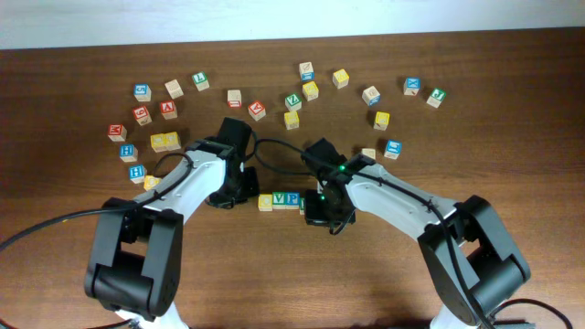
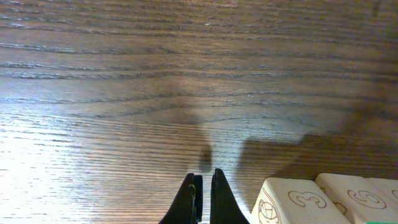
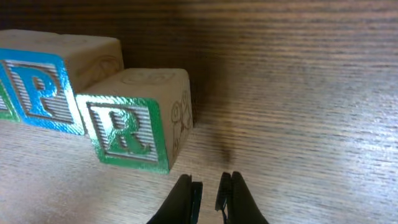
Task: Spell out CVPR
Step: 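Press the left gripper against C and right gripper against R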
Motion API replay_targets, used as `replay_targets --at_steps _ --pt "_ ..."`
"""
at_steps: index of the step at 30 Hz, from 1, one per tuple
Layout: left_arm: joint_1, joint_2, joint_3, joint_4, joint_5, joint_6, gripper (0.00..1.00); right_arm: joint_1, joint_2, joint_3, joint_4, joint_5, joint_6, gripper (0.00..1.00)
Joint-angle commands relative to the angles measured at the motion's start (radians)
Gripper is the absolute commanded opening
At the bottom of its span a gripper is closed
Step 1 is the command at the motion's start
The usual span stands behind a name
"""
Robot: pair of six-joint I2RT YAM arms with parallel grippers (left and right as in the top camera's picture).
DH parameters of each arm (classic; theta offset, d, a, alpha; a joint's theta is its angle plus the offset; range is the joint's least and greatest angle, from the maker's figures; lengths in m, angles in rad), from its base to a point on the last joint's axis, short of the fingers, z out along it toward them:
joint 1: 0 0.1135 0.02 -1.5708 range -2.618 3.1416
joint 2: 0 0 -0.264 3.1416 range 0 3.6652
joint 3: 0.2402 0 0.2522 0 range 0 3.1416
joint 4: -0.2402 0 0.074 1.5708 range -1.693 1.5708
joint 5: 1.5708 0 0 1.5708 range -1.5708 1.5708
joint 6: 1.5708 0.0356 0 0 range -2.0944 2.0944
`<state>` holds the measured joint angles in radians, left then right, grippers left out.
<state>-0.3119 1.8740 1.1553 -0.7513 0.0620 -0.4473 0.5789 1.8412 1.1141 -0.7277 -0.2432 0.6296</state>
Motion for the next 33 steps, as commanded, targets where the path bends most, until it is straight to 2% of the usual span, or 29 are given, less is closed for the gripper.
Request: replay_targets --at_steps 1,27,31,33 --pt "0.039 0.012 -0.009 -0.011 0.005 -0.016 0.0 0.004 0.001 -0.006 0.023 0.008 0.008 0.08" --pt "0.04 0.012 -0.009 -0.012 0.005 -0.016 0.0 0.003 0.001 -0.007 0.142 -0.05 0.06 0.05" --pt "0.04 0.012 -0.009 -0.012 0.005 -0.016 0.0 0.003 -0.002 -0.005 0.124 -0.068 0.06 0.04" --pt "0.04 0.012 -0.009 -0.012 0.005 -0.016 0.0 -0.004 -0.023 0.037 0.024 -0.066 0.011 0.04"
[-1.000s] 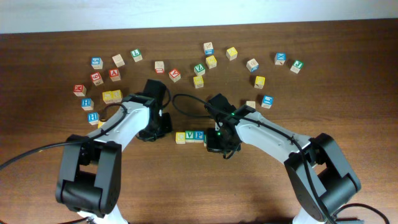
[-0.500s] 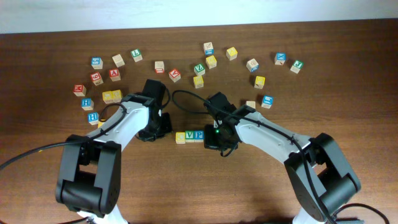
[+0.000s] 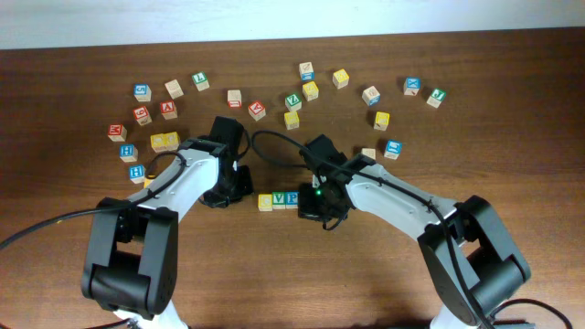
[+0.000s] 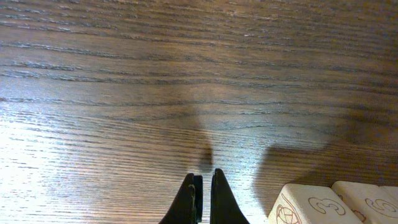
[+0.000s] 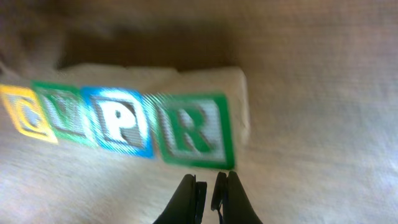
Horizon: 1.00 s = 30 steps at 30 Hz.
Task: Spell out CVPR
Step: 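Press the left gripper against C and right gripper against R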
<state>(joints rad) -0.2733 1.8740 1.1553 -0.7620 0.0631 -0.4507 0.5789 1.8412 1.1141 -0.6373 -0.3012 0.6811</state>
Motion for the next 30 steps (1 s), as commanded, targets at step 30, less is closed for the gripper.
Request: replay_targets --at_steps 30 --pt "-0.054 0.012 -0.01 0.017 0.162 -0.013 0.0 -0.069 0.021 0.063 0.022 0.039 -0.124 0.04"
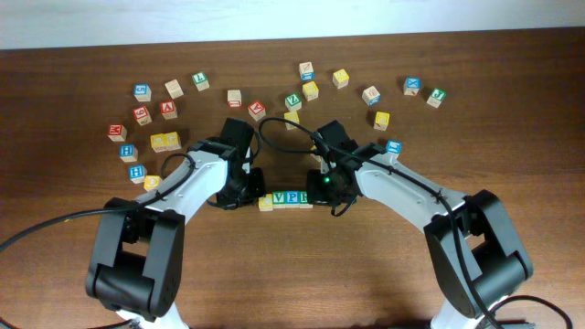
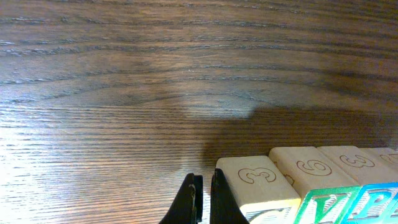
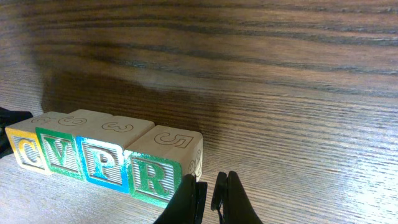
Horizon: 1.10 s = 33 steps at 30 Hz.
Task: Spell out CVPR
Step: 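Press the left gripper against C and right gripper against R, then hold the squeezed C V P R row between both grippers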
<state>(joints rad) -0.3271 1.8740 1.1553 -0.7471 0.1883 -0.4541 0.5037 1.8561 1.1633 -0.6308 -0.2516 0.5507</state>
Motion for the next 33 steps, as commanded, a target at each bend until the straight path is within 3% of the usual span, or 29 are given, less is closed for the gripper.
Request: replay_targets --at_steps 1,6,8,9,12,16,18,27,33 --pt "0.0 0.012 -0.009 0.003 0.033 -0.009 0.0 0.006 0.006 0.013 0.019 -0.01 0.006 0.04" --pt "0.001 0.012 -0.009 0.001 -0.082 -0.009 0.0 0.006 0.006 0.013 -0.006 0.008 0.007 0.05" --pt "0.001 0.012 -0.009 -0.019 -0.142 -0.009 0.0 0.006 0.006 0.013 -0.029 0.077 0.007 0.2" --pt "0.001 0.012 -0.009 -0.042 -0.178 -0.009 0.0 0.005 0.006 0.013 -0.037 0.084 0.007 0.21" --pt "0.001 0.012 -0.009 -0.125 -0.14 -0.009 0.0 0.006 0.006 0.013 -0.039 0.084 0.007 0.22" --pt "-0.002 0.012 -0.009 -0.179 0.101 0.048 0.0 0.005 0.006 0.013 -0.048 0.097 0.006 0.26" --pt "-0.017 0.012 -0.009 -0.175 0.1 0.047 0.0 -0.009 0.006 0.013 -0.064 0.106 0.003 0.32" --pt "-0.018 0.012 -0.009 -0.085 0.059 0.021 0.0 -0.053 0.006 0.013 -0.076 0.099 0.003 0.32" --pt "-0.009 0.005 -0.004 -0.156 0.027 0.04 0.0 -0.053 0.006 0.013 -0.076 0.106 -0.023 0.32"
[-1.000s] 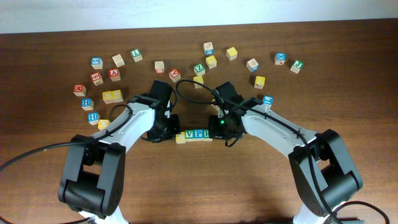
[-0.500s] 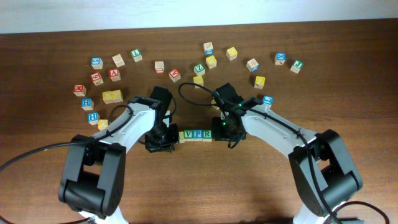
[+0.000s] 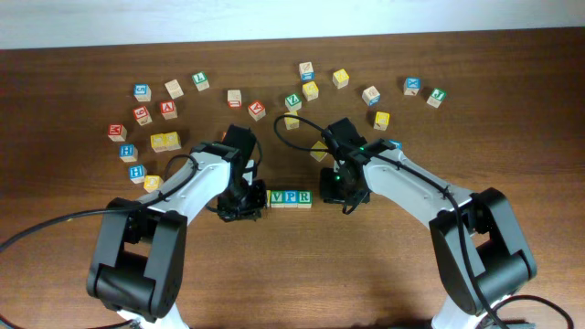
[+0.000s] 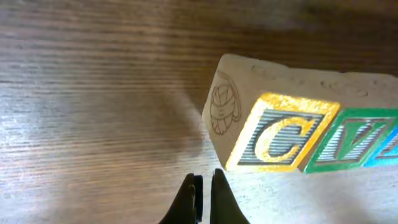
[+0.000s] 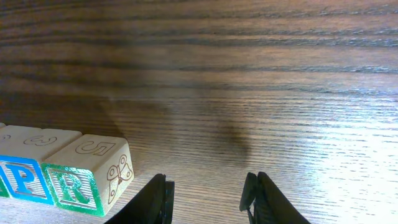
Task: Spell out CVPR
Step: 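Hold the squeezed C V P R row between both grippers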
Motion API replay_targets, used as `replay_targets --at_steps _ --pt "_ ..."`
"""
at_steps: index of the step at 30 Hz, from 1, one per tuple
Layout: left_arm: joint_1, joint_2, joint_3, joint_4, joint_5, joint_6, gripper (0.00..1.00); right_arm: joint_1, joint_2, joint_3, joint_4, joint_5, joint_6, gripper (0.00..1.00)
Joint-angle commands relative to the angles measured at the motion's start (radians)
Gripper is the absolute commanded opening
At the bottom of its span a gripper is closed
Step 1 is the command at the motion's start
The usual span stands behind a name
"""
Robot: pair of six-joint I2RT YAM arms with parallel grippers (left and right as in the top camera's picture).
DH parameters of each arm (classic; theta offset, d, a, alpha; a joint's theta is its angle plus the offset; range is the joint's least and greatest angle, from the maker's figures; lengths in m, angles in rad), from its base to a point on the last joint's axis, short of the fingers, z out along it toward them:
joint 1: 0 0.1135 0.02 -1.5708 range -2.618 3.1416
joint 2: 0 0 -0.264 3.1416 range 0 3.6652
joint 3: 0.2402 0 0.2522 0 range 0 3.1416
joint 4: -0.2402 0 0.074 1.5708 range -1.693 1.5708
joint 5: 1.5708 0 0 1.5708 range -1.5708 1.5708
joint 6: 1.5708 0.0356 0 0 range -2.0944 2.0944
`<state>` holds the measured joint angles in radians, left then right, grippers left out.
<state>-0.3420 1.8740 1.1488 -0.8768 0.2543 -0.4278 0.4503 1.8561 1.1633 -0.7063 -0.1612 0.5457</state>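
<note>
Four wooden letter blocks stand touching in a row at mid-table. The left wrist view shows the yellow C and green V. The right wrist view shows the blue P and green R. My left gripper is shut and empty, low at the front left of the C block, and the arm covers C from overhead. My right gripper is open and empty, just right of the R block and not touching it.
Many loose letter blocks lie scattered across the far half of the table, such as a yellow pair at the left, a yellow one and a blue one at the right. One block sits near my right arm.
My right gripper has opened and sits a little further right of the R block. My left gripper has shifted from behind the C block's left end to its front, still shut.
At first the R block stood slightly out of line beside P, with both grippers shut at the row's ends. Then R was in line with the others. Later the four blocks made a tight row between the shut grippers. Now the right gripper is open beside it.
</note>
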Motion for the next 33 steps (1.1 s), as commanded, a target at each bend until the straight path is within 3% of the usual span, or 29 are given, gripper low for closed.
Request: replay_targets --at_steps 1,3,8,14,33 --pt "0.031 -0.02 0.008 -0.053 -0.113 0.014 0.0 0.001 0.008 0.013 0.0 0.016 -0.018 0.32" --pt "0.085 -0.057 0.009 -0.035 -0.144 0.014 0.0 0.001 0.018 0.013 0.002 0.015 -0.018 0.32" --pt "0.105 -0.053 0.008 0.131 -0.154 0.002 0.0 0.003 0.033 0.013 0.012 -0.068 -0.017 0.14" --pt "0.069 0.029 0.008 0.229 -0.091 0.002 0.0 0.016 0.048 0.013 0.048 -0.075 -0.014 0.13" --pt "0.054 0.031 0.008 0.161 0.005 0.003 0.0 0.023 0.048 0.013 0.102 -0.142 -0.014 0.13"
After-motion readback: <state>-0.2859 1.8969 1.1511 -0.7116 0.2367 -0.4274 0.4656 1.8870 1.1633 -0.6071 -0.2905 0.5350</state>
